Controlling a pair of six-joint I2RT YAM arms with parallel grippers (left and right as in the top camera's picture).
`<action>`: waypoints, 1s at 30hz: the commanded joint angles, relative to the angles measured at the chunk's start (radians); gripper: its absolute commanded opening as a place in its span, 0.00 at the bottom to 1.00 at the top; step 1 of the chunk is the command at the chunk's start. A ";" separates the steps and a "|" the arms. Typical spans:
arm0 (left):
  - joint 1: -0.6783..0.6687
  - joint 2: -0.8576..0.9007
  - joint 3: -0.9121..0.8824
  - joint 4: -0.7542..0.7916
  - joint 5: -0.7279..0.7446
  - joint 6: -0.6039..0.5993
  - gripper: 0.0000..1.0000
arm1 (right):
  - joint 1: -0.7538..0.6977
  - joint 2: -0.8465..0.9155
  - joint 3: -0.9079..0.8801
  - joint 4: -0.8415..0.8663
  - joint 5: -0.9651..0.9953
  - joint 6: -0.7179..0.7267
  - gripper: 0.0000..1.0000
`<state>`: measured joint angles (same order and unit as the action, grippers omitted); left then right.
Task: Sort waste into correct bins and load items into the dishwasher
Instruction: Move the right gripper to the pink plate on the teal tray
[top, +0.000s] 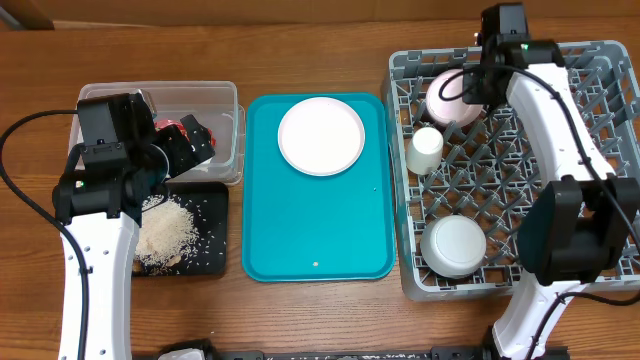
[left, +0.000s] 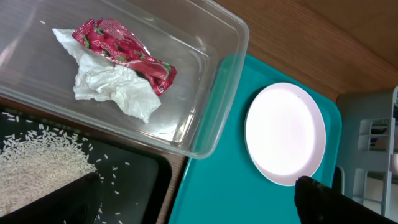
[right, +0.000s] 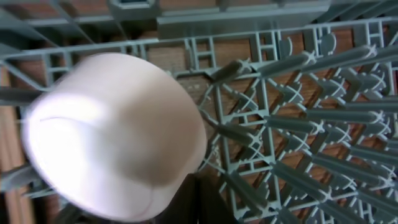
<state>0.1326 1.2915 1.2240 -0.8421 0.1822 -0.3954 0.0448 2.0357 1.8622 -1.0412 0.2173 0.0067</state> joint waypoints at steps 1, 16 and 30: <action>-0.002 -0.009 0.008 0.001 -0.006 0.010 1.00 | 0.050 -0.072 0.116 -0.036 -0.172 0.008 0.05; -0.002 -0.009 0.008 0.001 -0.006 0.010 1.00 | 0.349 -0.102 0.029 0.000 -0.562 0.103 0.28; -0.002 -0.009 0.008 0.001 -0.006 0.010 1.00 | 0.557 -0.092 -0.259 0.313 -0.237 0.155 0.44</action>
<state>0.1326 1.2915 1.2240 -0.8421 0.1822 -0.3954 0.5697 1.9450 1.6440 -0.7628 -0.0639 0.1528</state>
